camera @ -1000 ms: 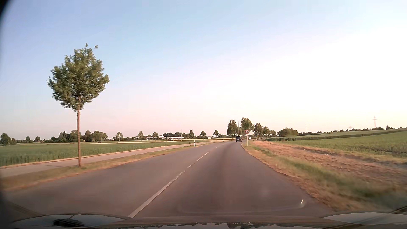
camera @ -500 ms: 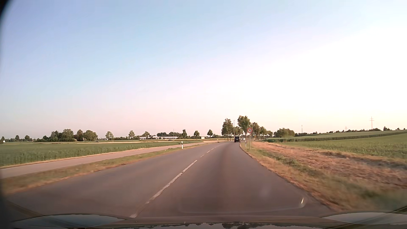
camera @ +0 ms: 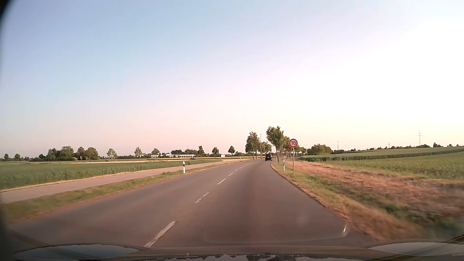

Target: Follow the waypoints while adhering to traffic rules and regulations

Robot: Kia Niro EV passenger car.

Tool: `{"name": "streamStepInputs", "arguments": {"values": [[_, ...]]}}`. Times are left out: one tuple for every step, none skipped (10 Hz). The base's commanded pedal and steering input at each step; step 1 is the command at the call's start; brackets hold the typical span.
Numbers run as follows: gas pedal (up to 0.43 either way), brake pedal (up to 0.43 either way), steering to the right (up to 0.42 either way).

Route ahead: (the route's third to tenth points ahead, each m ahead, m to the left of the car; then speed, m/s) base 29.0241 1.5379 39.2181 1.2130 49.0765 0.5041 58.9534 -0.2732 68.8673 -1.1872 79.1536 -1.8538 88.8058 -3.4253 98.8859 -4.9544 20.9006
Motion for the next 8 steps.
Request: {"name": "streamStepInputs", "arguments": {"values": [[0.65,0.018,0.013],[0.65,0.018,0.012],[0.65,0.012,0.009],[0.65,0.018,0.005],[0.65,0.012,0.005],[0.642,0.012,0.005],[0.642,0.018,0.005],[0.642,0.018,0.005]]}}
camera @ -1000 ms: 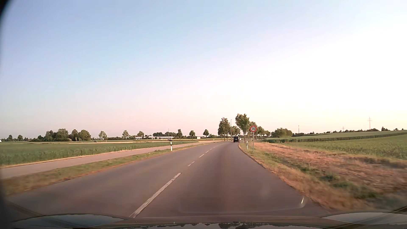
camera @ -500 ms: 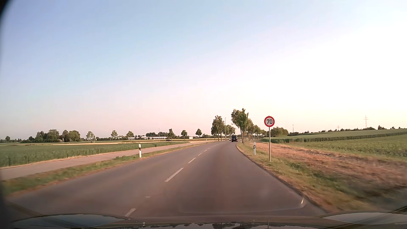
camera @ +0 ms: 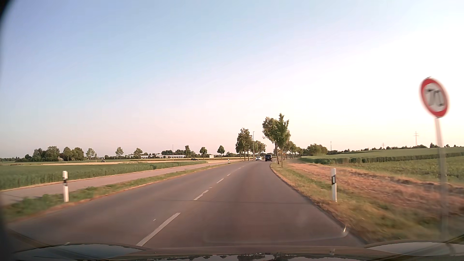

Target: Follow the waypoints while adhering to traffic rules and regulations

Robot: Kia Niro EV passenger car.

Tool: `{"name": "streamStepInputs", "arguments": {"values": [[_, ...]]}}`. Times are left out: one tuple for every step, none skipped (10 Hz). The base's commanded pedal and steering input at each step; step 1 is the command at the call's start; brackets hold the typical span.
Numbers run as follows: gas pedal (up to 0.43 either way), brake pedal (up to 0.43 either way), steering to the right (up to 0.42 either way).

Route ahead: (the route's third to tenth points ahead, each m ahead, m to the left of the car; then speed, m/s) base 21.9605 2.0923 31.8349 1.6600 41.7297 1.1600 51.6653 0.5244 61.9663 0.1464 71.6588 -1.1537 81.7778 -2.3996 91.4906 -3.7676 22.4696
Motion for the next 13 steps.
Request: {"name": "streamStepInputs", "arguments": {"values": [[0.642,0.018,0.005],[0.642,0.018,0.006],[0.63,0.018,0.007],[0.63,0.018,0.007],[0.598,0.018,0.008],[0.591,0.018,0.009],[0.559,0.018,0.01],[0.531,0.018,0.011],[0.512,0.018,0.012],[0.48,0.018,0.012],[0.461,0.018,0.012],[0.449,0.018,0.012],[0.429,0.012,0.012]]}}
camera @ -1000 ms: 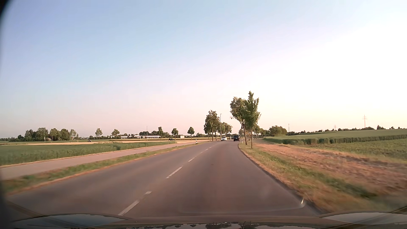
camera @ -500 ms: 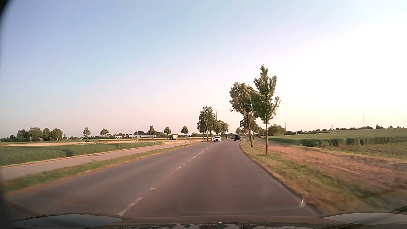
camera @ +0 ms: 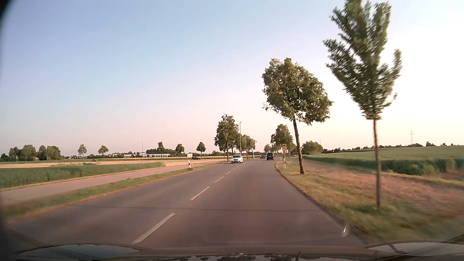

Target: Follow the waypoints while adhering to traffic rules and regulations

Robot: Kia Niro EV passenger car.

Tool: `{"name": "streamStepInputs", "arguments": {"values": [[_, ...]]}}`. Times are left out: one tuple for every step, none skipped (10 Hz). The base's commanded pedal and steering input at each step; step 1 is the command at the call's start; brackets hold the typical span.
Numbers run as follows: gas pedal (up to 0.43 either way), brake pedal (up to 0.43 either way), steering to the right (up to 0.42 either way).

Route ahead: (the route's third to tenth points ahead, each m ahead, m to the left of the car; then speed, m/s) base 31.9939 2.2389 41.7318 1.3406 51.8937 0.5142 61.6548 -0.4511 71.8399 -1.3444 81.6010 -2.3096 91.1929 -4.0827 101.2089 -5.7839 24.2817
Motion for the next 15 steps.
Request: {"name": "streamStepInputs", "arguments": {"values": [[0.409,0.012,0.012],[0.39,0.018,0.012],[0.37,0.018,0.013],[0.35,0.012,0.016],[0.339,0.018,0.016],[0.331,0.018,0.017],[0.311,0.018,0.016],[0.311,0.018,0.016],[0.311,0.018,0.017],[0.311,0.018,0.018],[0.311,0.018,0.017],[0.299,0.018,0.018],[0.287,0.018,0.018],[0.287,0.018,0.018],[0.28,0.018,0.017]]}}
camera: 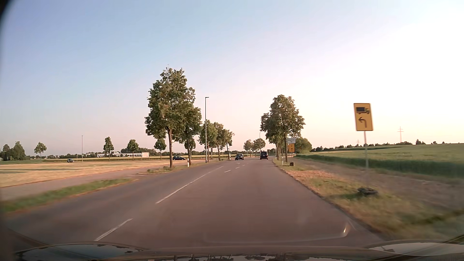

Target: Follow the waypoints while adhering to traffic rules and regulations

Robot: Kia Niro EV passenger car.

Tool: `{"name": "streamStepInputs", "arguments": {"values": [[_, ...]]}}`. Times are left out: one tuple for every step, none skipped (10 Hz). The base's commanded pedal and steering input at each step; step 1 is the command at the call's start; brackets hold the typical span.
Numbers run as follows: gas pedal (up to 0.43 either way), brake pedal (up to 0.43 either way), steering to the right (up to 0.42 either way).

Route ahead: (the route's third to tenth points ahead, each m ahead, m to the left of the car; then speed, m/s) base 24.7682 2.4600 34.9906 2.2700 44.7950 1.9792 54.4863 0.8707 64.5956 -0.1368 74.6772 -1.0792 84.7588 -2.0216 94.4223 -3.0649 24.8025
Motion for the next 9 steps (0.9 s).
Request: {"name": "streamStepInputs", "arguments": {"values": [[0.26,0.018,0.016],[0.248,0.018,0.014],[0.248,0.018,0.013],[0.248,0.018,0.012],[0.248,0.018,0.012],[0.248,0.018,0.012],[0.248,0.018,0.012],[0.248,0.018,0.012],[0.248,0.018,0.012]]}}
